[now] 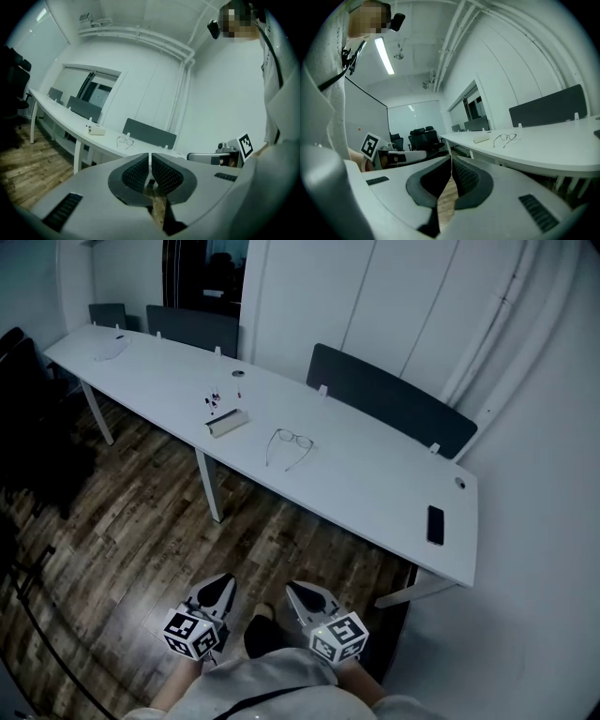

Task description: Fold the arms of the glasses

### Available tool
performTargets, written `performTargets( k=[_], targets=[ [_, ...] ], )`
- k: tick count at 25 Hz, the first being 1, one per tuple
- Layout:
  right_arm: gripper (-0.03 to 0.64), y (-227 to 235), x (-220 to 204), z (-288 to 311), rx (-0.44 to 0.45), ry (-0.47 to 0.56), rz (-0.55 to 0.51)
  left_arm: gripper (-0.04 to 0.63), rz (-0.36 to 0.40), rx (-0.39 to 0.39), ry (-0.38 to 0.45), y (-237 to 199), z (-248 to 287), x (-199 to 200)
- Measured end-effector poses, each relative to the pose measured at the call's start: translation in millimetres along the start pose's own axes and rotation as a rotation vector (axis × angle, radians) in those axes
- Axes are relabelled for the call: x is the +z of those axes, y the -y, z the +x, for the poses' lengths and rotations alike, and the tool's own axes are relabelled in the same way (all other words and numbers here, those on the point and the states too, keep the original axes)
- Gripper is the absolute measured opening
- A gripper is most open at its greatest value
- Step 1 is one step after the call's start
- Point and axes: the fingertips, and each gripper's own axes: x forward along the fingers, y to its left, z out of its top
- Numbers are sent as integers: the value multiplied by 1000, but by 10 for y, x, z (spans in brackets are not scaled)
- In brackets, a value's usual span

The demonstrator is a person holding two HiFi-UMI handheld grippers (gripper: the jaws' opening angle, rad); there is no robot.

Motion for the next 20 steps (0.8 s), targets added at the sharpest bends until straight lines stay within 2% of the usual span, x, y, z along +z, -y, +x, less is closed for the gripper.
performTargets(
  k=[5, 10, 15, 20],
  targets=[
    [20, 560, 286, 687, 2, 1, -12, 18, -22, 24, 31, -604, 600, 360],
    [20, 1013, 497, 1248, -2, 4, -31, 17, -24, 2, 42, -980, 1159, 572],
    [20, 1390, 541, 1489, -27, -19, -50, 18, -47, -1, 21, -1254, 1572, 581],
    [20, 1650, 537, 1615, -58, -27, -33, 18, -38, 7, 4, -1464, 1816, 635]
  ],
)
